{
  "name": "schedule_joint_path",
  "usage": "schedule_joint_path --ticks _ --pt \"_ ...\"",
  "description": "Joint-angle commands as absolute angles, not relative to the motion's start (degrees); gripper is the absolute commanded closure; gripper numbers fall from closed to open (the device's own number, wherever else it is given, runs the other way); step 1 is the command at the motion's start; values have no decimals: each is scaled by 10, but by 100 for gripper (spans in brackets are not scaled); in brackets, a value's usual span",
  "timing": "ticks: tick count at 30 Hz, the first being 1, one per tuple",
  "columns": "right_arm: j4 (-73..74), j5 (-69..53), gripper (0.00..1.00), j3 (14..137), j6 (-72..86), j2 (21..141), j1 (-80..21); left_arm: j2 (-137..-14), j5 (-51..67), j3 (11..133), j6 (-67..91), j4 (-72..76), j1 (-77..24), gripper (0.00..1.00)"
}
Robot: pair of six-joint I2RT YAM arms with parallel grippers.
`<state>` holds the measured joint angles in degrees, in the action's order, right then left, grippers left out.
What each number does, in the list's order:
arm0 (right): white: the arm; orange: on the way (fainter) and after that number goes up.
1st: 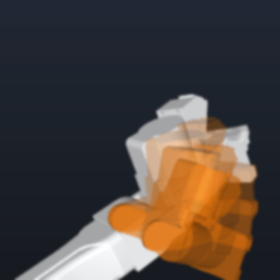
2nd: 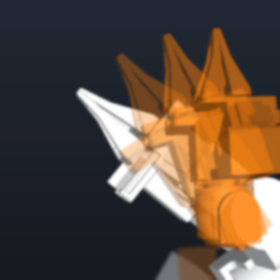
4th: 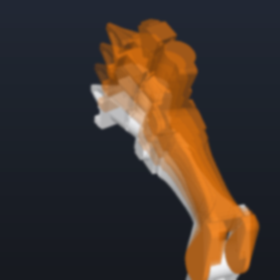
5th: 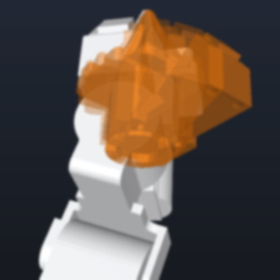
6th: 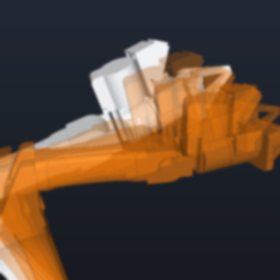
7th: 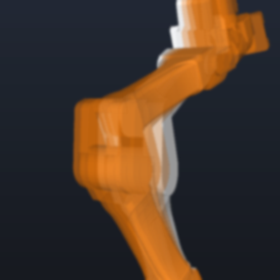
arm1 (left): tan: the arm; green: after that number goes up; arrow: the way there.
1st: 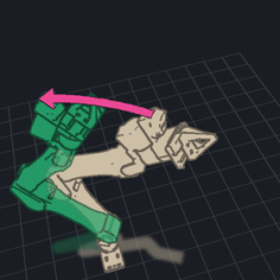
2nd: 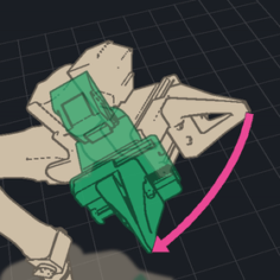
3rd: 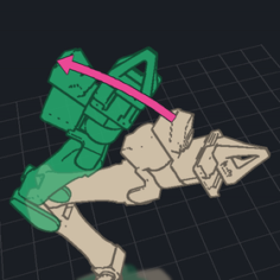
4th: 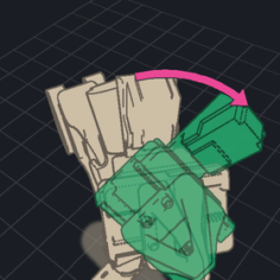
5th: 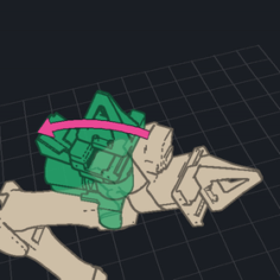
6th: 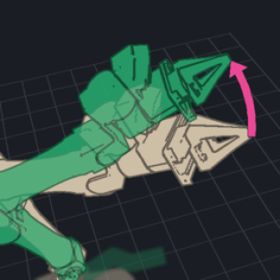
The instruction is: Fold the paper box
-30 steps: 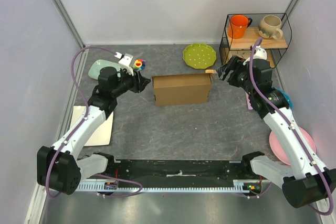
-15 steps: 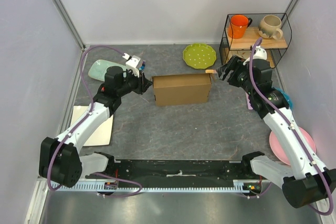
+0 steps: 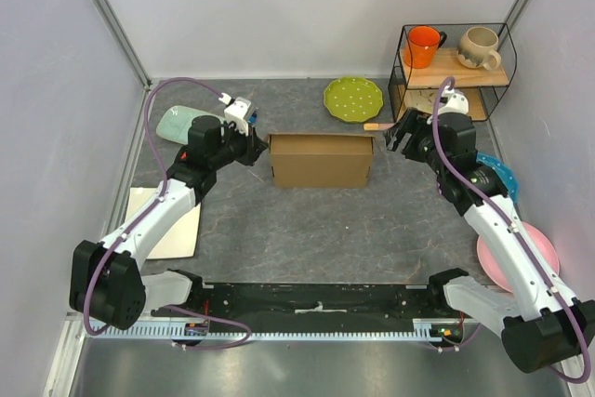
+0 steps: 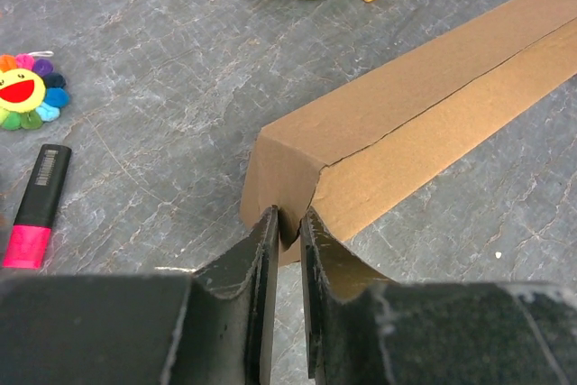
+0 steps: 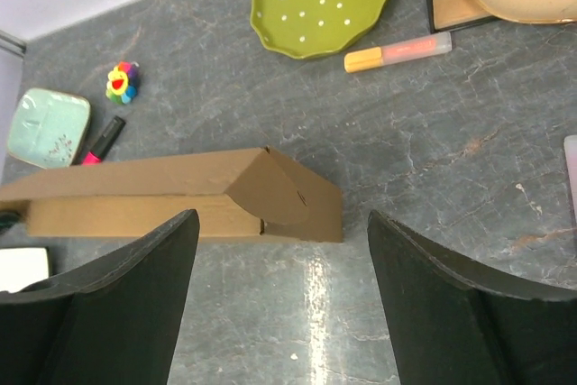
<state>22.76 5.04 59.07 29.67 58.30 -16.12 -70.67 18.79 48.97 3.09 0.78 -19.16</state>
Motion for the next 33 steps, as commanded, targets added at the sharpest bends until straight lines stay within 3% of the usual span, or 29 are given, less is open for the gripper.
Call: schedule_joint_path --ticks 1,6,14,33 --pt "217 56 16 570 251 568 -177 -711 171 519 10 4 -195 79" --pt "226 63 16 571 216 584 -214 -711 165 521 22 4 -197 78" --pt "230 110 28 586 192 639 -234 -719 150 545 38 -24 -198 78" --pt "198 138 37 622 185 702 -237 -750 155 592 50 -58 -197 79"
